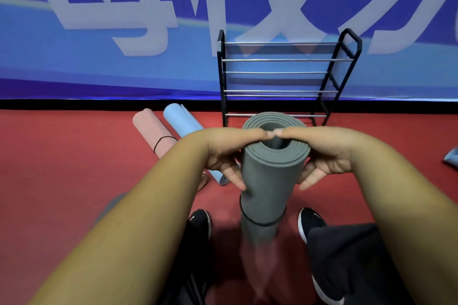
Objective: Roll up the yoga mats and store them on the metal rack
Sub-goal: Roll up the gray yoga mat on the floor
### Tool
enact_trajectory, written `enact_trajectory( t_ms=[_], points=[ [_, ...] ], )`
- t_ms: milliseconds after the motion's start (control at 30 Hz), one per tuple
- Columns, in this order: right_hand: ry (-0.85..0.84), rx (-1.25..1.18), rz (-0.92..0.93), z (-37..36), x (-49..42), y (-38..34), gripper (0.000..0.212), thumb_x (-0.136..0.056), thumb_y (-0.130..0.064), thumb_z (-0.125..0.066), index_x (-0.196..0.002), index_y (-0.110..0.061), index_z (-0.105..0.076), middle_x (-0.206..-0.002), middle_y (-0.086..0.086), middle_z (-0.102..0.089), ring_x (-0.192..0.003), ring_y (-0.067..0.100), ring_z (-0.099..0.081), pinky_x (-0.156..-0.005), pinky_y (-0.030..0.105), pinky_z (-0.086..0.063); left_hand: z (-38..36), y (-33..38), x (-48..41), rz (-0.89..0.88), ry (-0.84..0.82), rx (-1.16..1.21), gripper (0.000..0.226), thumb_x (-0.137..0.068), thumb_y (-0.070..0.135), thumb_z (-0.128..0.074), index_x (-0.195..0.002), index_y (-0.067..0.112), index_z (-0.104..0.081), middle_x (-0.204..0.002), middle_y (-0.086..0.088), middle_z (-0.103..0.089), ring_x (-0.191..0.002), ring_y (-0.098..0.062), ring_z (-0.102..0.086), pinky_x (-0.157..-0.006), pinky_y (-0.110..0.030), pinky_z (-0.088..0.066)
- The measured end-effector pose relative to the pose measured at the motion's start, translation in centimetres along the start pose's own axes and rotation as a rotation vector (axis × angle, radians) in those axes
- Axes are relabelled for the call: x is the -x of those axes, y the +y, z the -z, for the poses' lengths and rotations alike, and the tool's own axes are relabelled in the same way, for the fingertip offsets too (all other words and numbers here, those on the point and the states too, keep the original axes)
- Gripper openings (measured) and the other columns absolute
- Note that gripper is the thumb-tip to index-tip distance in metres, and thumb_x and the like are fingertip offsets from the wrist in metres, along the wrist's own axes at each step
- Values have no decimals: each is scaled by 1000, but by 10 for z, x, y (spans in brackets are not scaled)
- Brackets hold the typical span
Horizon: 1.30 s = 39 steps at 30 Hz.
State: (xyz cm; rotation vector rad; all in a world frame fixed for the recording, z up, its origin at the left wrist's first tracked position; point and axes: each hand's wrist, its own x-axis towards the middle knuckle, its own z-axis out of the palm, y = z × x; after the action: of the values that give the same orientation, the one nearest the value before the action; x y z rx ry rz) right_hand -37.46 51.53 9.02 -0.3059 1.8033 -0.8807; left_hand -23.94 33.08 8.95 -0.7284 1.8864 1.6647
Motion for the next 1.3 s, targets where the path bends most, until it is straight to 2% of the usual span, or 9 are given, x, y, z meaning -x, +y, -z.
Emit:
enact_trajectory(
  t_ms=[167, 367, 533, 633, 800, 933, 1100, 1233, 1300],
  points=[
    [17, 38, 85, -6, 4, -12, 30, -98, -23, -69, -125, -10, -73, -113, 17, -81, -94, 31, -80, -80, 58, -66, 0, 1, 4, -15, 75, 76, 35, -103, 36, -60, -125, 12, -71, -113, -10, -78, -94, -29, -78, -92, -60, -63],
    [86, 115, 304, -29, 35, -49, 18, -94, -19, -67, -107, -11, -77, -93, 15, -78, -80, 30, -77, -74, 55, -67, 8, 13, 61, -168, 255, 74, 20, -102, 28, -62, -108, 13, -74, -89, -4, -79, -81, -22, -76, -92, -60, -63],
    [161, 190, 612, -41, 81, -85, 5, -89, -17, -67, -86, -16, -71, -64, 3, -69, -51, 15, -64, -46, 26, -52, 16, 25, 129, -378, 421, -40, 21, -96, 31, -66, -109, 19, -77, -104, -11, -81, -94, -30, -79, -84, -51, -67],
    [202, 167, 708, -51, 73, -98, 7, -88, -12, -67, -86, -18, -69, -65, -1, -67, -53, 12, -61, -44, 23, -48, 21, 24, 136, -436, 522, -17, 21, -93, 24, -67, -112, 16, -73, -105, -17, -79, -92, -34, -80, -81, -52, -67],
    [100, -9, 643, -77, -5, -84, 46, -74, -13, -70, -114, -36, -73, -96, 1, -79, -79, 18, -70, -66, 37, -55, 54, -9, 98, -426, 719, -202, 63, -67, 41, -72, -127, 23, -65, -104, 0, -77, -91, -17, -74, -83, -43, -65],
    [15, -99, 527, -96, -65, -75, 46, -79, 2, -70, -118, -21, -75, -101, 10, -80, -88, 25, -73, -75, 39, -59, 76, -41, 65, -361, 737, -321, 101, -83, 28, -75, -169, 24, -23, -115, 2, -63, -96, -3, -55, -74, -7, -48],
    [138, -36, 638, -114, -120, -77, 80, -64, -14, -71, -139, -42, -66, -114, -7, -80, -107, 16, -76, -96, 43, -62, 112, -68, 31, -340, 745, -408, 107, -85, 30, -74, -171, 26, -11, -156, -5, -46, -140, -23, -51, -115, -38, -47],
    [122, -28, 659, -114, -171, -96, 89, -80, 1, -70, -154, -45, -53, -120, -8, -78, -104, 12, -75, -89, 31, -60, 141, -85, 1, -333, 796, -450, 110, -95, 32, -78, -172, 26, 0, -179, -12, 1, -165, -18, -5, -128, -26, -7],
    [151, 65, 606, -119, -202, -94, 88, -86, -7, -76, -157, -48, -45, -121, -10, -75, -104, 18, -76, -79, 35, -64, 153, -95, -21, -207, 744, -495, 110, -99, 37, -75, -172, 25, 7, -179, -12, 10, -165, -20, 0, -124, -23, -7]
  ],
)
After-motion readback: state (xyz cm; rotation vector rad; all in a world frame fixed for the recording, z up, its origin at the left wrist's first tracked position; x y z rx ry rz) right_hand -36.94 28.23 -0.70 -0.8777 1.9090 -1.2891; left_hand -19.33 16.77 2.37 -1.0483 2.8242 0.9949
